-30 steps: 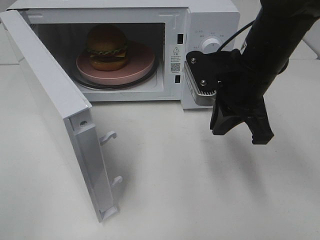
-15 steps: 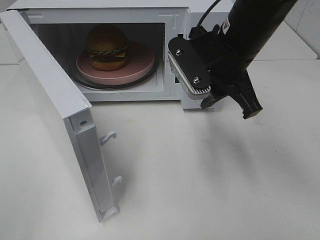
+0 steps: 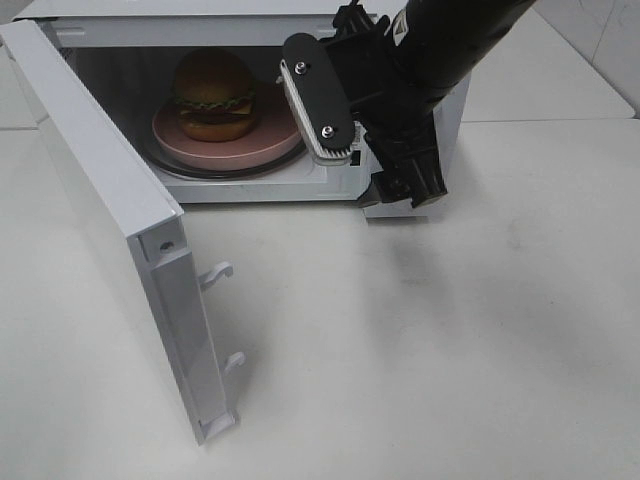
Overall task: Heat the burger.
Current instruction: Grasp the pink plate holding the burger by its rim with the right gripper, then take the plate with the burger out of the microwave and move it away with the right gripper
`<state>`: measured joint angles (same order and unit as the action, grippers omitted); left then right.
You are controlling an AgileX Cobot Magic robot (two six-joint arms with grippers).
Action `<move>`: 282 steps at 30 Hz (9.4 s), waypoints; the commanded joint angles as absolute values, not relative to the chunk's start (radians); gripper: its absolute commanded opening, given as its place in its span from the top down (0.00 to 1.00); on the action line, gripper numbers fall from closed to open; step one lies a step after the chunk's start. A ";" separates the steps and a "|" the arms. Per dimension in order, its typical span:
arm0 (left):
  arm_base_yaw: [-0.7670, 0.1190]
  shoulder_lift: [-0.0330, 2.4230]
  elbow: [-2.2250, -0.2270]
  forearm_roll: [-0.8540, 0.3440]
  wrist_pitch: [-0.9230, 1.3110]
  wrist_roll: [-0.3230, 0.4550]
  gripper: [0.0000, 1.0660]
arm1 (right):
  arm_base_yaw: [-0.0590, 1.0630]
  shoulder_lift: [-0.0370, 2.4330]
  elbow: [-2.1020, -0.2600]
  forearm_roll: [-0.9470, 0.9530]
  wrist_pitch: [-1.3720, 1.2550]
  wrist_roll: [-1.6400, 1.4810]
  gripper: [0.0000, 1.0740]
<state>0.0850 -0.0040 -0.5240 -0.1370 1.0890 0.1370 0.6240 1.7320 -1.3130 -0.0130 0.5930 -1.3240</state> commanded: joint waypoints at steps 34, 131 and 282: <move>0.081 -0.009 -0.521 -0.144 1.076 0.131 0.08 | 0.672 2.244 -1.794 -0.084 0.538 -1.204 0.17; 0.081 -0.009 -0.521 -0.143 1.076 0.131 0.08 | 0.653 1.819 -1.207 0.018 0.217 -1.540 1.00; 0.081 -0.009 -0.521 -0.143 1.076 0.131 0.08 | 0.617 1.679 -0.679 -0.848 1.021 1.015 0.98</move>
